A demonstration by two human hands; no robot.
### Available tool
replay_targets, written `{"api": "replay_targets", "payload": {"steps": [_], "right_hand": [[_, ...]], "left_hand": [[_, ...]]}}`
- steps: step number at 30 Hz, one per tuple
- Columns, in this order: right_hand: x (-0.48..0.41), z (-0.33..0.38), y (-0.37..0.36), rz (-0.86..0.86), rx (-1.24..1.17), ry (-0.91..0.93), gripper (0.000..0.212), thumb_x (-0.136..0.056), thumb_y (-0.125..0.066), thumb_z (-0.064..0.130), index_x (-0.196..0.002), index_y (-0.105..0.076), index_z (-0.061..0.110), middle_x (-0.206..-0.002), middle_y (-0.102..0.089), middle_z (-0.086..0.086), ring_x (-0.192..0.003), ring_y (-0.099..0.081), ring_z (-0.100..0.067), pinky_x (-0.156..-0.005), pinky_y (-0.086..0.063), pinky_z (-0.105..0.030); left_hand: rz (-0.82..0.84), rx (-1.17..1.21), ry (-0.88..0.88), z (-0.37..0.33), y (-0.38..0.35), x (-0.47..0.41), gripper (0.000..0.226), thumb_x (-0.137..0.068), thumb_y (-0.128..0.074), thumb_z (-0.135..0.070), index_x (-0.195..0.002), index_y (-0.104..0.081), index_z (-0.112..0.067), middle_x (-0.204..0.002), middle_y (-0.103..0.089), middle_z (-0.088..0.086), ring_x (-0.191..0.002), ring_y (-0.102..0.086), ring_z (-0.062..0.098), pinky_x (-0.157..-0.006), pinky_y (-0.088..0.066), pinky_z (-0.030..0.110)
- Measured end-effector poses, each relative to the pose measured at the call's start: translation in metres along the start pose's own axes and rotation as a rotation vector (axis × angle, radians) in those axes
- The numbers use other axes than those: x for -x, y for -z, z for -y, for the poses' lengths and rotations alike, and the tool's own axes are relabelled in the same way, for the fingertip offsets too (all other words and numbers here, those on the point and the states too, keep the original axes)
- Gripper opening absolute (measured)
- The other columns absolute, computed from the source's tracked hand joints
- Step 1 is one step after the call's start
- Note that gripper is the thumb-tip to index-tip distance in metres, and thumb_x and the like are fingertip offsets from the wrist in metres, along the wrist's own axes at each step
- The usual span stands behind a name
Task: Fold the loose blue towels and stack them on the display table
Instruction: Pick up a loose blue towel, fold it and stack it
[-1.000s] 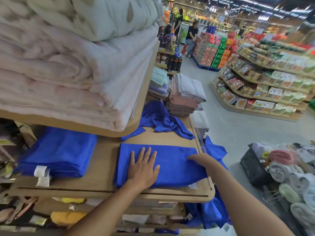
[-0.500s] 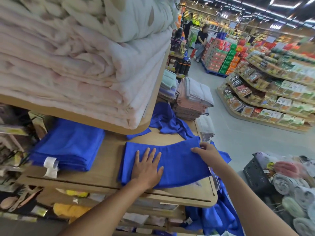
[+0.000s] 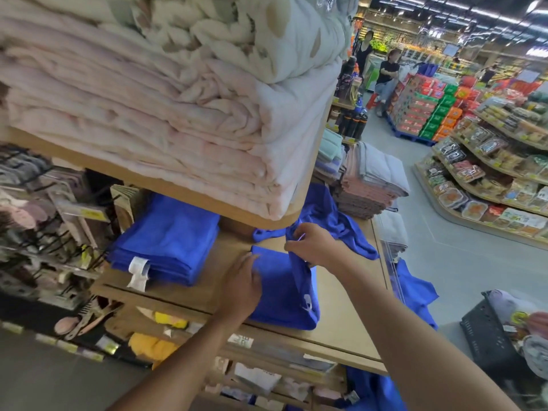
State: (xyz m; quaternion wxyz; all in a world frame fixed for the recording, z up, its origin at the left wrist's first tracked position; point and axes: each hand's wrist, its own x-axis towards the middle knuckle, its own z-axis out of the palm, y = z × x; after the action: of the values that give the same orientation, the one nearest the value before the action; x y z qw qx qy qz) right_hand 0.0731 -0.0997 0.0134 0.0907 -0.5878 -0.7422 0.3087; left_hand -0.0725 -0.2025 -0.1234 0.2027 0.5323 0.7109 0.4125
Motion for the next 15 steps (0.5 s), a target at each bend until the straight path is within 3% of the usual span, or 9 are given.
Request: {"api": "replay_targets", "payload": {"steps": [2,4,6,9,12,15], "right_hand": [[-0.005,0.014,-0.02,0.041,0.01,0.038,0.036,-0.075,-0.066,0.027,-0.093,-0.057,-0.003,-0.072,-0.061,-0.011,-0.054,-0.07,-0.028,-0.053,-0.06,-0.037],[-0.01,0.022,-0.045,0.133,0.033,0.053,0.026,-0.081,-0.064,0.027,-0.082,-0.055,0.003,-0.064,-0.063,-0.01,-0.06,-0.072,-0.034,-0.055,-0.06,-0.041],[-0.012,0.022,-0.066,0.251,-0.066,-0.019,0.024,-0.093,-0.062,0.032,-0.082,-0.058,0.011,-0.069,-0.065,-0.007,-0.056,-0.07,-0.025,-0.045,-0.055,-0.03],[-0.009,0.008,-0.075,0.201,-0.226,-0.033,0.024,-0.098,-0.053,0.029,-0.084,-0.06,0.011,-0.08,-0.064,-0.009,-0.062,-0.067,-0.02,-0.057,-0.055,-0.032],[0.006,-0.031,-0.068,-0.145,-0.146,0.133,0.021,-0.099,-0.051,0.026,-0.099,-0.07,0.017,-0.094,-0.071,-0.002,-0.088,-0.068,-0.022,-0.079,-0.055,-0.038],[0.021,-0.064,-0.07,-0.249,0.01,0.243,0.036,-0.105,-0.048,0.025,-0.137,-0.06,0.017,-0.139,-0.059,0.0,-0.128,-0.054,-0.019,-0.107,-0.041,-0.031]], "left_hand": [[-0.067,0.161,0.111,0.01,0.009,-0.001,0.033,-0.105,-0.041,-0.017,-0.132,-0.061,-0.022,-0.131,-0.065,-0.003,-0.118,-0.06,0.019,-0.102,-0.046,0.037],[-0.065,0.276,0.173,0.015,0.013,-0.003,0.032,-0.107,-0.039,-0.015,-0.124,-0.066,-0.021,-0.124,-0.068,-0.002,-0.116,-0.061,0.019,-0.104,-0.045,0.037],[-0.032,0.417,0.237,0.018,0.016,-0.007,0.03,-0.107,-0.04,-0.012,-0.121,-0.067,-0.016,-0.122,-0.07,0.002,-0.118,-0.062,0.021,-0.107,-0.045,0.041],[0.004,0.543,0.318,0.019,0.021,-0.013,0.027,-0.108,-0.042,-0.013,-0.123,-0.064,-0.012,-0.128,-0.067,0.01,-0.126,-0.059,0.026,-0.112,-0.042,0.047],[-0.028,0.291,0.202,0.019,0.025,-0.018,0.032,-0.105,-0.043,-0.016,-0.131,-0.062,-0.016,-0.136,-0.063,0.003,-0.129,-0.055,0.02,-0.111,-0.042,0.039],[-0.003,-0.037,-0.103,-0.001,0.016,-0.025,0.043,-0.103,-0.041,-0.018,-0.145,-0.052,-0.017,-0.152,-0.049,-0.001,-0.144,-0.039,0.014,-0.117,-0.033,0.032]]}}
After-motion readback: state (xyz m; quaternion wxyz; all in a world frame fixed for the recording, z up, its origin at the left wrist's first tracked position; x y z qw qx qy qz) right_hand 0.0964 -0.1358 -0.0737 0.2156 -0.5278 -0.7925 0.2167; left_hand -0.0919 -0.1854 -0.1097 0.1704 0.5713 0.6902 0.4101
